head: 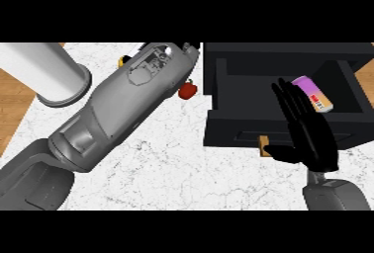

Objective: Pick up the can, place it into the drawer and close the drawer

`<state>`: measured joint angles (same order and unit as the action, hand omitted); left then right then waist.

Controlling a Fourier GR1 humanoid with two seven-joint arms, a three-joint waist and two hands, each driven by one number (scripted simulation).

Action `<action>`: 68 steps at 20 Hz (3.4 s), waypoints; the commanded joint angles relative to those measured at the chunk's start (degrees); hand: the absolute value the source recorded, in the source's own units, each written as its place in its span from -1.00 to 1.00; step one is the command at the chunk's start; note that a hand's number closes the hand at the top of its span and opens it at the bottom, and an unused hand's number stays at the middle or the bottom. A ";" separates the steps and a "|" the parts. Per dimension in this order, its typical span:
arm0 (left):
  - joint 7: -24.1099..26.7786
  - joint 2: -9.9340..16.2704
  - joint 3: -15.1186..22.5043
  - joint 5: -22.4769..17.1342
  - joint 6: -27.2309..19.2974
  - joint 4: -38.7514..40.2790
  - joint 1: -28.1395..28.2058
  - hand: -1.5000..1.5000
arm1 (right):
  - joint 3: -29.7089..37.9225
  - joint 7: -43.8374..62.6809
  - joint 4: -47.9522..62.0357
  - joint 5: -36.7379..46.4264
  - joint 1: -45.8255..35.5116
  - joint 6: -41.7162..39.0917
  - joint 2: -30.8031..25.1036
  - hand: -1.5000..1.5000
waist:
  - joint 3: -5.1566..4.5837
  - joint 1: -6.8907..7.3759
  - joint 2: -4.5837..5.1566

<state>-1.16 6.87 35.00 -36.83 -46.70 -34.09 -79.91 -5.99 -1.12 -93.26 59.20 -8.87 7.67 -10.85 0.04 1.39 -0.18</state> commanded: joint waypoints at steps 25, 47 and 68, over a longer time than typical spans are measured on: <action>-15.23 20.28 1.05 5.78 1.12 -32.48 18.55 -1.00 | 13.26 -5.69 57.96 9.31 -33.62 31.85 2.87 -1.00 | 0.06 3.05 0.52; -12.67 23.40 -0.56 9.34 2.99 -41.99 30.89 -1.00 | 19.92 -3.64 78.91 9.60 -56.44 34.89 -1.21 -1.00 | 0.08 4.41 2.06; -10.57 24.53 -1.81 10.69 3.47 -45.77 39.14 -1.00 | 43.42 -25.71 75.12 -19.13 -60.69 20.93 5.69 -1.00 | 0.11 1.71 1.06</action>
<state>-12.79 31.76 33.16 -26.59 -43.27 -80.38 -42.88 31.41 -26.88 -16.28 47.92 -65.47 30.83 -8.62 0.42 3.15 1.47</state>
